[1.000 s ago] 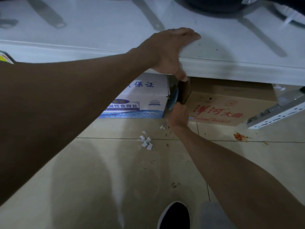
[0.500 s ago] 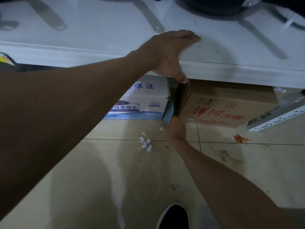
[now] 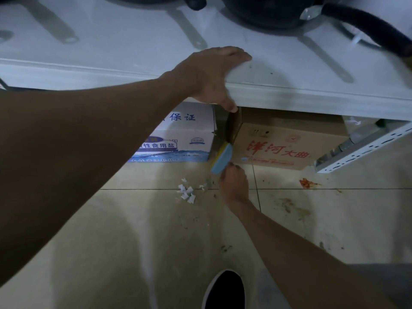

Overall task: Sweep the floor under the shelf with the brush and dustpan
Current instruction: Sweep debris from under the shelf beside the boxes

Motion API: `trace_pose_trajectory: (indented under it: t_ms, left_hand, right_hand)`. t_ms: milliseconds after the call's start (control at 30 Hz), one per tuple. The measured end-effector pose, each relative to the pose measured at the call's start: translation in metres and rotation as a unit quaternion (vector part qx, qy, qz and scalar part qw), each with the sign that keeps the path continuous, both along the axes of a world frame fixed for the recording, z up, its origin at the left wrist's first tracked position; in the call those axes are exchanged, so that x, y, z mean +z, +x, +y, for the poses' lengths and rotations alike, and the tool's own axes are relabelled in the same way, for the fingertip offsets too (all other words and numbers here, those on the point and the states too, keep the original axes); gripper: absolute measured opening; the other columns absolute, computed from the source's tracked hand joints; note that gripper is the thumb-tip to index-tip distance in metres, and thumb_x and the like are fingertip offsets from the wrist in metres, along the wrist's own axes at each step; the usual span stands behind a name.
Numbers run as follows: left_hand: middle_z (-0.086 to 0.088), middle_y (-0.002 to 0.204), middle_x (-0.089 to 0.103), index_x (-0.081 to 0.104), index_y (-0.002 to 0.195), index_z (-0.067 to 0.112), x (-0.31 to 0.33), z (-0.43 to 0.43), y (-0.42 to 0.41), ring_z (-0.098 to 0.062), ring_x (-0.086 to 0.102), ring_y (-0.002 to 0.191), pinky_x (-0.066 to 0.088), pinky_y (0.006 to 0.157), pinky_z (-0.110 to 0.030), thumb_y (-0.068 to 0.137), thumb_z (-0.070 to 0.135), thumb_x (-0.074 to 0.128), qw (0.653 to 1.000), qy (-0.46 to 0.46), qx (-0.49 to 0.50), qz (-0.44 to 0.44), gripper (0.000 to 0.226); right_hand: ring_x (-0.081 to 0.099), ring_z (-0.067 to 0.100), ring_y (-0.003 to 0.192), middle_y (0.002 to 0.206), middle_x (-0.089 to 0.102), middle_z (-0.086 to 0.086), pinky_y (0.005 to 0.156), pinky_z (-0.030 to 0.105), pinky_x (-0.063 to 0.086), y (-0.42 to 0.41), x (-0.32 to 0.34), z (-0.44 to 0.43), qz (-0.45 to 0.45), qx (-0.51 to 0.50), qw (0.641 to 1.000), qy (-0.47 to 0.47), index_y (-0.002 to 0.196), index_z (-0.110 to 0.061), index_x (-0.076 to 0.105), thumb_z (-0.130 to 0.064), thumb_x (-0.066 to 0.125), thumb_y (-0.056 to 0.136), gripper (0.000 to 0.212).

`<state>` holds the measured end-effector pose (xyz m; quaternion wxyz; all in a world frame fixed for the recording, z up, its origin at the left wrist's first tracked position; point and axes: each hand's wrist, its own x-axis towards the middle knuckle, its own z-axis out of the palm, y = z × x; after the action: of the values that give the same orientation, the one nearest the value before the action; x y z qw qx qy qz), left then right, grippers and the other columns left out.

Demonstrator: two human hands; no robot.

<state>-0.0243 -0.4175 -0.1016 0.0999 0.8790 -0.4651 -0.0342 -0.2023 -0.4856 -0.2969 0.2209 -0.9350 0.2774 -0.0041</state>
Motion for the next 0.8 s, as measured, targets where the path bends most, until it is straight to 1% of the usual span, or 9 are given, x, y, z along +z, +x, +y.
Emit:
trace_pose_trajectory:
  t_ms: [67,133,200,300,367,500,600,667,800]
  left_hand:
    - [0.011,0.160,0.018,0.017,0.154,0.035,-0.001,0.001,0.000,-0.019,0.023,0.145,0.022,0.114,-0.041,0.060,0.066,0.077,1.000,-0.002,-0.001,-0.002,0.115]
    - [0.010,0.161,0.017,0.016,0.155,0.033,-0.001,0.001,0.000,-0.019,0.021,0.146,0.021,0.115,-0.040,0.062,0.065,0.076,1.000,0.000,-0.004,-0.005,0.115]
    - [0.008,0.162,0.016,0.015,0.155,0.031,-0.003,0.001,0.002,-0.019,0.020,0.147,0.020,0.116,-0.041,0.062,0.066,0.075,1.000,0.005,-0.006,-0.010,0.116]
    - [0.008,0.162,0.015,0.015,0.156,0.031,-0.005,0.000,0.005,-0.019,0.020,0.147,0.021,0.118,-0.041,0.059,0.070,0.072,1.000,0.008,-0.006,-0.011,0.119]
    - [0.009,0.162,0.015,0.015,0.156,0.031,-0.006,-0.001,0.006,-0.018,0.019,0.147,0.021,0.118,-0.040,0.059,0.070,0.072,1.000,0.008,-0.003,-0.008,0.119]
    - [0.008,0.162,0.015,0.015,0.156,0.030,-0.005,-0.001,0.006,-0.018,0.018,0.148,0.020,0.118,-0.039,0.060,0.069,0.073,1.000,0.003,-0.007,-0.008,0.119]
    - [0.008,0.162,0.014,0.014,0.156,0.031,-0.004,-0.001,0.006,-0.018,0.018,0.148,0.020,0.118,-0.040,0.060,0.069,0.073,1.000,0.005,-0.008,-0.009,0.119]
    - [0.008,0.162,0.014,0.014,0.156,0.031,-0.004,-0.001,0.004,-0.019,0.018,0.148,0.020,0.117,-0.040,0.061,0.069,0.073,1.000,0.007,-0.005,-0.012,0.118]
    - [0.009,0.162,0.016,0.015,0.155,0.031,-0.002,-0.001,0.001,-0.020,0.021,0.147,0.023,0.117,-0.042,0.061,0.069,0.073,1.000,0.005,-0.005,-0.016,0.117]
  right_hand:
    - [0.063,0.030,0.097,0.105,0.063,0.018,0.075,0.033,0.047,0.015,0.005,-0.006,-0.013,0.024,0.999,-0.021,0.109,0.001,0.059,-0.011,0.044,0.096,0.023]
    - [0.062,0.030,0.100,0.109,0.063,0.018,0.076,0.032,0.047,0.031,0.009,-0.012,-0.002,0.059,0.997,-0.046,0.111,0.001,0.059,-0.009,0.044,0.097,0.023]
    - [0.064,0.029,0.097,0.108,0.065,0.018,0.071,0.028,0.044,0.049,0.010,-0.020,0.008,0.081,0.995,-0.060,0.110,0.001,0.061,-0.010,0.047,0.097,0.021]
    - [0.065,0.026,0.090,0.106,0.066,0.016,0.070,0.029,0.050,0.073,0.008,-0.029,0.014,0.090,0.994,-0.067,0.108,-0.002,0.061,-0.011,0.059,0.093,0.017]
    - [0.064,0.027,0.094,0.110,0.062,0.016,0.073,0.031,0.051,0.079,0.008,-0.030,0.032,0.087,0.993,-0.075,0.111,-0.002,0.059,-0.007,0.057,0.093,0.019]
    - [0.060,0.027,0.101,0.115,0.058,0.019,0.075,0.029,0.047,0.068,0.002,-0.026,0.043,0.084,0.993,-0.067,0.118,-0.001,0.055,-0.007,0.052,0.095,0.024]
    - [0.060,0.032,0.102,0.114,0.059,0.022,0.075,0.032,0.045,0.050,-0.007,-0.021,0.052,0.070,0.995,-0.043,0.113,0.002,0.057,-0.002,0.051,0.093,0.021]
    - [0.061,0.035,0.102,0.112,0.061,0.024,0.077,0.034,0.048,0.040,-0.009,-0.020,0.044,0.055,0.997,-0.029,0.110,0.004,0.059,-0.001,0.054,0.090,0.020]
    - [0.061,0.034,0.102,0.112,0.061,0.021,0.079,0.035,0.049,0.021,-0.010,-0.019,0.053,0.055,0.997,-0.028,0.111,0.001,0.060,-0.013,0.061,0.090,0.026]
